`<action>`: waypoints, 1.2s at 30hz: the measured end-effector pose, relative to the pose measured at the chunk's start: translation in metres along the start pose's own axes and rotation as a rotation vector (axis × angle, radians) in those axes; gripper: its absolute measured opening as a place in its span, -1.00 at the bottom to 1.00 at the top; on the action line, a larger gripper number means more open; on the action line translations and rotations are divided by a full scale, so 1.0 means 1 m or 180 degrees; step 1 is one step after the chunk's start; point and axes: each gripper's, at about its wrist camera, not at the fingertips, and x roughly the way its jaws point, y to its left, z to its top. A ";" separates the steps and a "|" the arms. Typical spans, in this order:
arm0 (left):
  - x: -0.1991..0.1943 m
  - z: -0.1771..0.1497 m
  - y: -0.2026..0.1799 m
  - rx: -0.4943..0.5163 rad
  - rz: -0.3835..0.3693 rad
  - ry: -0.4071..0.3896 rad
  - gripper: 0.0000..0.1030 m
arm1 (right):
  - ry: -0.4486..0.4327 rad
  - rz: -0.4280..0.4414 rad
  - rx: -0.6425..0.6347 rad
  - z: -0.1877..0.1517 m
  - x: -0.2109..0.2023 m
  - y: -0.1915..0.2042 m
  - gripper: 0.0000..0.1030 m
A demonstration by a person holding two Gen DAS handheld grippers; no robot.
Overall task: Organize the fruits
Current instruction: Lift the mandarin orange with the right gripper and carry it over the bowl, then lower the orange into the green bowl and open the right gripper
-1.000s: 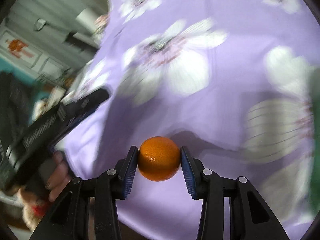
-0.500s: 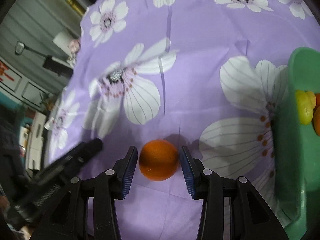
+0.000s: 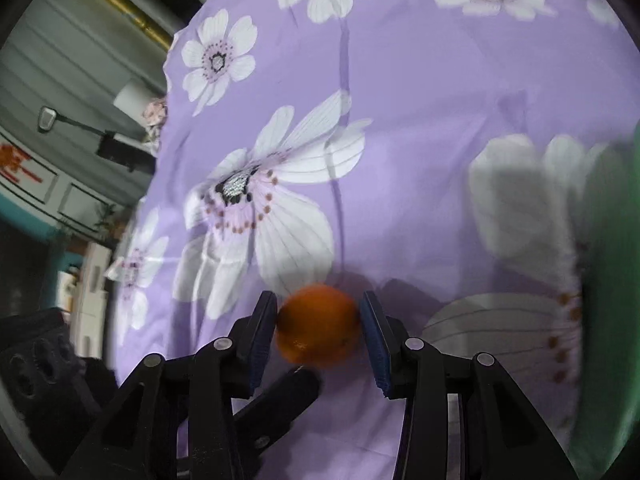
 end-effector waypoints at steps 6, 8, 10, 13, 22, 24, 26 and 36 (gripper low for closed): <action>0.003 -0.004 -0.006 0.0066 -0.0001 0.0022 -0.27 | 0.0021 0.0064 0.0060 -0.003 -0.001 -0.003 -0.13; 0.003 -0.004 -0.005 0.0059 -0.0015 0.0032 -0.28 | 0.0052 0.0102 0.0094 -0.004 -0.001 -0.005 -0.13; 0.002 -0.005 -0.007 0.0095 0.0013 0.0029 -0.28 | 0.0053 0.0111 0.0106 -0.005 -0.002 -0.005 -0.13; -0.004 -0.007 -0.016 0.0226 0.0112 -0.0055 -0.28 | 0.0005 0.0111 0.0058 -0.009 -0.009 -0.002 -0.13; -0.044 -0.004 -0.061 0.0667 0.0038 -0.0503 -0.28 | -0.0459 0.0214 -0.0057 -0.011 -0.073 0.011 -0.13; -0.050 -0.004 -0.076 0.0801 0.0003 -0.0596 -0.28 | -0.0582 0.0214 -0.0072 -0.011 -0.091 0.009 -0.13; -0.053 -0.004 -0.090 0.0903 -0.0005 -0.0641 -0.28 | -0.0649 0.0230 -0.0047 -0.011 -0.107 0.004 -0.13; -0.040 -0.001 -0.173 0.1370 -0.0246 -0.0644 -0.30 | -0.0999 0.0134 0.0321 -0.013 -0.167 -0.050 -0.13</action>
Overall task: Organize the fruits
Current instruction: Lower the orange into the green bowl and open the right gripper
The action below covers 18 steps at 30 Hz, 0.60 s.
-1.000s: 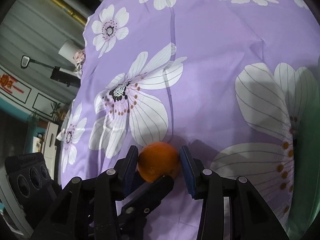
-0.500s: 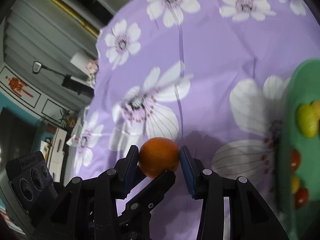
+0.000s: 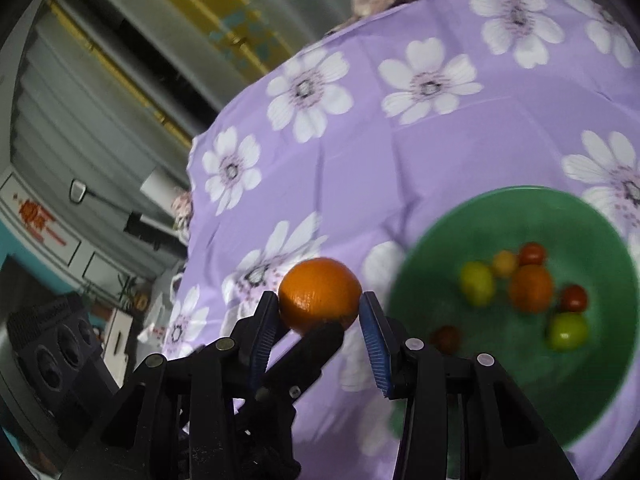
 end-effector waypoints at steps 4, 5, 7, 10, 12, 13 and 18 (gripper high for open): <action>0.016 0.006 -0.025 0.0135 -0.0282 0.0081 -0.57 | -0.0061 0.0243 0.0232 0.006 -0.014 -0.031 -0.13; 0.021 0.006 -0.032 0.0202 -0.0291 0.0101 -0.56 | -0.0069 0.0233 0.0280 0.007 -0.016 -0.037 -0.13; 0.036 0.005 -0.043 0.0231 -0.0348 0.0205 -0.56 | -0.0100 0.0141 0.0368 0.009 -0.019 -0.048 -0.13; 0.048 -0.001 -0.050 0.0228 -0.0363 0.0321 -0.56 | -0.0069 -0.0007 0.0529 0.011 -0.018 -0.065 -0.13; 0.053 -0.003 -0.052 0.0229 -0.0353 0.0354 -0.56 | -0.0066 -0.0022 0.0619 0.012 -0.019 -0.074 -0.13; 0.054 -0.003 -0.053 0.0219 -0.0349 0.0362 -0.56 | -0.0066 -0.0045 0.0653 0.012 -0.019 -0.077 -0.14; 0.055 -0.002 -0.051 0.0152 -0.0266 0.0395 -0.50 | -0.0111 -0.0325 0.0730 0.012 -0.022 -0.084 -0.14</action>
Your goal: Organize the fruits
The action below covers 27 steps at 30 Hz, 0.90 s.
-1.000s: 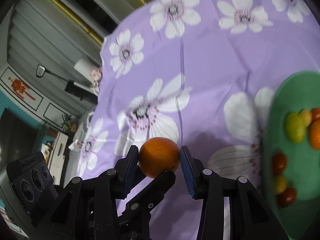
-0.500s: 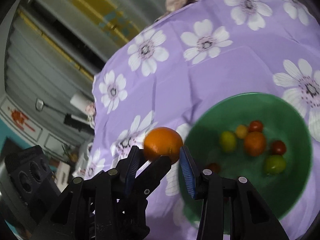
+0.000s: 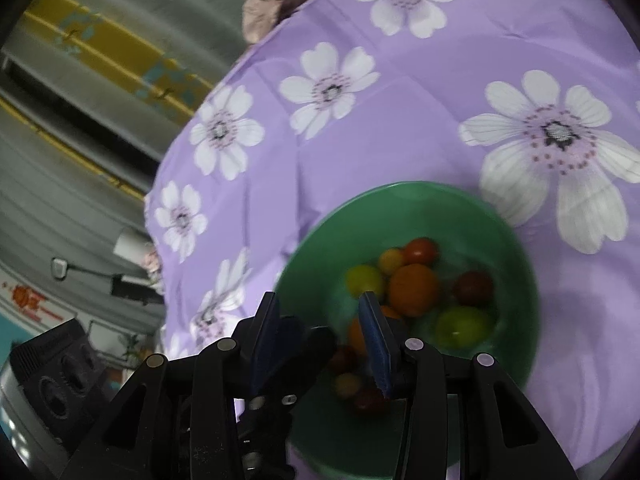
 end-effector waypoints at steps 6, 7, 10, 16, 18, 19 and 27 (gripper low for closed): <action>-0.008 -0.001 0.003 -0.0045 0.0121 0.0001 -0.13 | -0.0087 -0.0213 -0.0001 -0.001 -0.008 -0.003 -0.14; -0.010 -0.002 0.003 -0.0052 0.0156 -0.0016 -0.02 | -0.0109 -0.0255 -0.0020 -0.002 -0.010 -0.002 -0.13; -0.020 -0.002 0.005 -0.0070 0.0337 -0.0083 0.35 | -0.0176 -0.0349 -0.0072 -0.001 -0.015 0.001 -0.01; -0.039 -0.002 0.010 -0.0113 0.0630 -0.0200 0.50 | -0.0399 -0.0458 -0.0172 -0.003 -0.031 0.008 0.45; -0.044 -0.002 0.011 -0.0130 0.0660 -0.0232 0.53 | -0.0417 -0.0445 -0.0204 -0.004 -0.032 0.011 0.53; -0.045 -0.002 0.011 -0.0137 0.0666 -0.0246 0.56 | -0.0420 -0.0442 -0.0214 -0.004 -0.033 0.012 0.53; -0.053 -0.003 0.013 -0.0194 0.0675 -0.0300 0.58 | -0.0427 -0.0565 -0.0285 -0.006 -0.032 0.018 0.55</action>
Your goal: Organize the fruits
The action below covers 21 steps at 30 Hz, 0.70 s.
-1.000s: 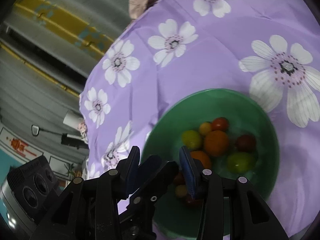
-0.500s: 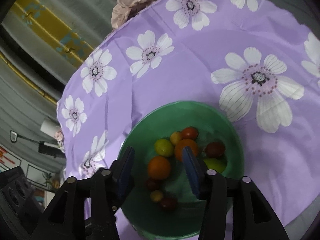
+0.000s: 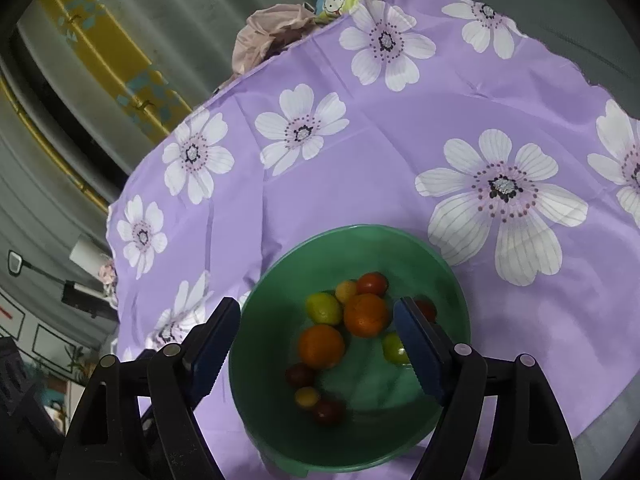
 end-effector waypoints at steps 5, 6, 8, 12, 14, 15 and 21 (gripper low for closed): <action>-0.001 0.000 -0.001 0.0015 -0.0011 -0.0005 0.58 | 0.0010 -0.0041 -0.0011 0.000 0.001 0.001 0.55; -0.002 0.000 -0.001 0.0012 -0.0010 -0.0005 0.58 | 0.0010 -0.0040 -0.0011 0.000 0.001 0.001 0.55; -0.002 0.000 -0.001 -0.0004 -0.0006 0.0012 0.58 | 0.0007 -0.0047 -0.0012 -0.001 0.001 0.001 0.55; -0.003 0.000 -0.001 -0.0016 -0.0029 -0.0001 0.58 | 0.0005 -0.0060 -0.0010 -0.001 0.001 0.001 0.55; -0.004 0.000 -0.002 -0.0009 -0.0031 -0.0010 0.58 | 0.0011 -0.0064 -0.0014 -0.001 0.002 0.000 0.55; -0.005 0.000 -0.002 -0.0007 -0.0033 -0.0015 0.58 | 0.0011 -0.0070 -0.0016 -0.001 0.002 -0.001 0.55; -0.006 -0.001 -0.002 -0.0003 -0.0037 -0.0027 0.58 | 0.0010 -0.0132 -0.0025 0.000 0.002 -0.001 0.55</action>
